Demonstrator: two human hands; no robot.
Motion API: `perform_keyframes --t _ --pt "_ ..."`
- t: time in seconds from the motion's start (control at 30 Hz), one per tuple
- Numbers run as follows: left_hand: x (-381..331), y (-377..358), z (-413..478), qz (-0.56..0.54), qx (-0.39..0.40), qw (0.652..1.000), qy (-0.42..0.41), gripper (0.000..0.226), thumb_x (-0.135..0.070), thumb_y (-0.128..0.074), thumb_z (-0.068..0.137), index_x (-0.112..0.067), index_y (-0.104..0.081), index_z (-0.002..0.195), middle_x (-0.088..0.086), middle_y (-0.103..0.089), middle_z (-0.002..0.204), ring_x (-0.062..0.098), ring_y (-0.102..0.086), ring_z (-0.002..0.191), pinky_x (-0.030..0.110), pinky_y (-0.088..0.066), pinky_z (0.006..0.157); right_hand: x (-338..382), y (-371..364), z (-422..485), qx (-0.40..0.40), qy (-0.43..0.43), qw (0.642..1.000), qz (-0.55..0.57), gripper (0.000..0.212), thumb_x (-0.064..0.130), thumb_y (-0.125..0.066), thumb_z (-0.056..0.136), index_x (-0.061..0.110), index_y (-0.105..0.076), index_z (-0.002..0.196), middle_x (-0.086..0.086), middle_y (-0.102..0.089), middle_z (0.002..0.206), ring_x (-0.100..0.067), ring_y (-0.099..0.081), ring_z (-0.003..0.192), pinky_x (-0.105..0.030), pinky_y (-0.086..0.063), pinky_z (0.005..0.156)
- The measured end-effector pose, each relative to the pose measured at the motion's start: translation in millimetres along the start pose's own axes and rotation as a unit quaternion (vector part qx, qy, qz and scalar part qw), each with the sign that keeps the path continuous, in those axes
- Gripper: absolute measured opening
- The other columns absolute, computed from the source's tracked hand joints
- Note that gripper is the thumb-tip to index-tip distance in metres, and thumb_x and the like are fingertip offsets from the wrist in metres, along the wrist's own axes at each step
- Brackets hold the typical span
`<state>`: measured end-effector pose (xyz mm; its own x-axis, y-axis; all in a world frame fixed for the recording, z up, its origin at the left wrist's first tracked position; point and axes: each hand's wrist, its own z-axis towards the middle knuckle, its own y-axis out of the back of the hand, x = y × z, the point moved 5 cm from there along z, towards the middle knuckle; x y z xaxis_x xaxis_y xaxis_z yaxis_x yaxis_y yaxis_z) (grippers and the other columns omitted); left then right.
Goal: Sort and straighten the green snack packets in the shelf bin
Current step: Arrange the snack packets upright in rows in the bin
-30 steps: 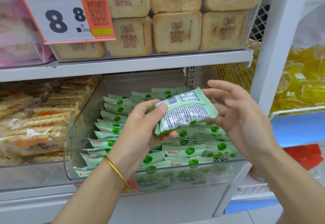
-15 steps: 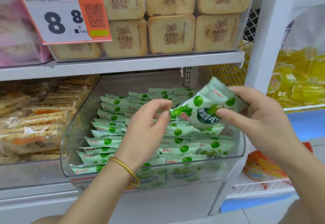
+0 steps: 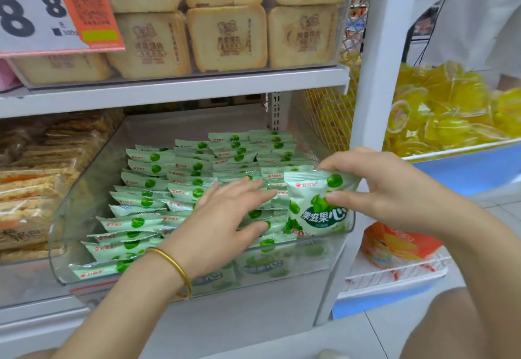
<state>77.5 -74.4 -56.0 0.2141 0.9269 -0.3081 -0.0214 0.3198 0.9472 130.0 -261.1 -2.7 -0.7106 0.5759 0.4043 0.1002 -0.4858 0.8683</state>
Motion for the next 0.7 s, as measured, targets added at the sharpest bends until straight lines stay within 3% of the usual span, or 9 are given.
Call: perform_keyframes --t 0.1,0.2,0.27,0.4,0.57,0.7 --pt "0 1 0 -0.017 -0.022 1.000 -0.004 0.049 -0.036 -0.050 0.094 -0.045 -0.033 0.139 -0.021 -0.022 0.152 0.001 -0.010 0.143 0.038 -0.007 0.119 8 -5 4 0.023 0.007 0.996 -0.090 0.039 0.035 -0.064 0.086 0.032 -0.055 0.123 0.002 -0.054 0.106 -0.012 -0.047 0.107 -0.025 -0.035 0.089" --pt "-1 1 0 -0.022 -0.026 0.999 -0.003 0.046 -0.035 -0.051 0.094 -0.045 -0.037 0.136 -0.022 -0.024 0.150 0.000 -0.011 0.142 0.039 -0.008 0.118 16 -22 5 0.092 0.024 0.969 -0.227 0.038 0.044 -0.057 0.088 0.039 -0.050 0.126 0.006 -0.052 0.111 -0.008 -0.035 0.116 -0.028 -0.025 0.090" --pt "-1 1 0 -0.030 -0.028 0.999 -0.003 0.045 -0.034 -0.051 0.094 -0.046 -0.038 0.135 -0.022 -0.025 0.149 0.000 -0.012 0.141 0.039 -0.008 0.118 20 -26 3 0.105 0.025 0.959 -0.263 0.040 0.051 -0.054 0.087 0.041 -0.051 0.126 0.011 -0.054 0.109 -0.007 -0.034 0.115 -0.030 -0.025 0.091" --pt "-4 3 0 -0.053 -0.047 0.997 -0.008 0.042 -0.032 -0.054 0.092 -0.043 -0.045 0.132 -0.021 -0.032 0.145 0.000 -0.018 0.139 0.036 -0.011 0.118 26 -21 3 0.076 0.040 0.960 -0.266 0.028 0.051 -0.054 0.087 0.040 -0.061 0.112 0.018 -0.061 0.094 -0.005 -0.040 0.106 -0.029 -0.025 0.087" --pt "-10 8 2 -0.081 -0.087 0.993 -0.023 0.028 -0.028 -0.054 0.093 -0.035 -0.057 0.120 -0.019 -0.041 0.139 -0.001 -0.026 0.133 0.020 -0.014 0.112 30 -43 10 0.142 0.062 0.940 -0.303 0.013 0.033 -0.056 0.090 0.031 -0.066 0.099 0.011 -0.062 0.090 -0.013 -0.052 0.100 -0.029 -0.020 0.076" --pt "-13 5 6 -0.094 -0.105 0.990 -0.006 0.021 -0.032 -0.053 0.093 -0.033 -0.061 0.112 -0.017 -0.042 0.137 0.003 -0.024 0.135 0.024 -0.016 0.113 26 -26 21 0.106 0.016 0.973 -0.206 0.024 0.021 -0.054 0.092 0.035 -0.067 0.107 0.020 -0.046 0.074 -0.010 -0.051 0.105 -0.026 -0.037 0.078"
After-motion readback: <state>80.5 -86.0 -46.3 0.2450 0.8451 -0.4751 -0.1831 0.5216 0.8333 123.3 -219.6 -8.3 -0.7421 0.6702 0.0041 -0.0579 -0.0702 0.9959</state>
